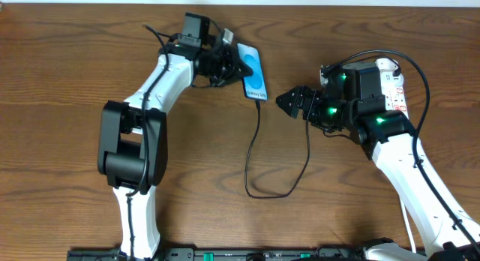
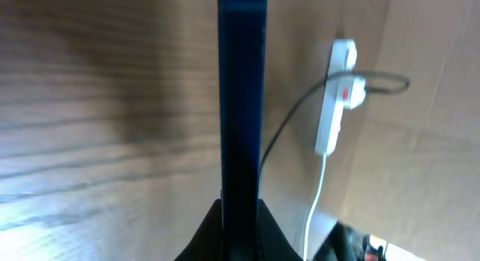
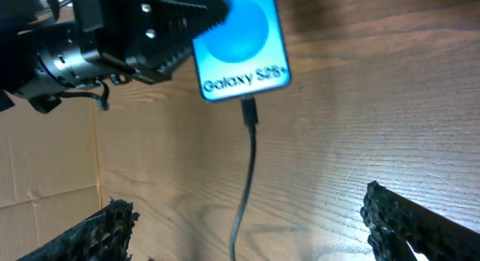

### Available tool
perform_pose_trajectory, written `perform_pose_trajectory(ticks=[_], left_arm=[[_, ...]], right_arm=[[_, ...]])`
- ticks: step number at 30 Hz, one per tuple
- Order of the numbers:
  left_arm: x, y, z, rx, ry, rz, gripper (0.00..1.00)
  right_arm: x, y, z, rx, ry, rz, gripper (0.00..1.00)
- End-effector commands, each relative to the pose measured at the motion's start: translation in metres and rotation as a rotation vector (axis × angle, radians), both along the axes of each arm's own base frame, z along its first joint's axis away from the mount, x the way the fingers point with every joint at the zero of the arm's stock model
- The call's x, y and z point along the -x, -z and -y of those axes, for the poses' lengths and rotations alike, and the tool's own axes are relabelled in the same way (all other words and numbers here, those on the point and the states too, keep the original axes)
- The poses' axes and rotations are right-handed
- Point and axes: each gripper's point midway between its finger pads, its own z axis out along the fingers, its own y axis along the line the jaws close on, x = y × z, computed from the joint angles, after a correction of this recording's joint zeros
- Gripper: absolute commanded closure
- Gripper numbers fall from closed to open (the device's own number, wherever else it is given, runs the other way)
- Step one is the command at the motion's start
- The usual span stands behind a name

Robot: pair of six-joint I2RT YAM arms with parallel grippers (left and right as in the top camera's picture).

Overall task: Plug charger to phone and switch on socket
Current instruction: 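Lower the phone onto the table with the left gripper and release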

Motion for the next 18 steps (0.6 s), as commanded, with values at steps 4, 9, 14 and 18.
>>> perform_pose_trajectory(ticks=[4, 9, 14, 18], left_arm=[[0.027, -0.016, 0.028, 0.100, 0.195, 0.070, 0.93], [0.034, 0.007, 0.033, 0.053, 0.222, 0.057, 0.93], [0.033, 0.043, 0.030, -0.018, 0.204, 0.008, 0.93], [0.037, 0.060, 0.032, -0.028, 0.215, -0.019, 0.93]], right_arm=[[0.000, -0.001, 0.004, 0.012, -0.005, 0.008, 0.05], [0.000, -0.001, 0.004, 0.012, -0.005, 0.005, 0.05], [0.002, 0.001, 0.004, 0.015, -0.005, -0.005, 0.05], [0.002, 0.001, 0.004, 0.015, -0.005, -0.004, 0.05]])
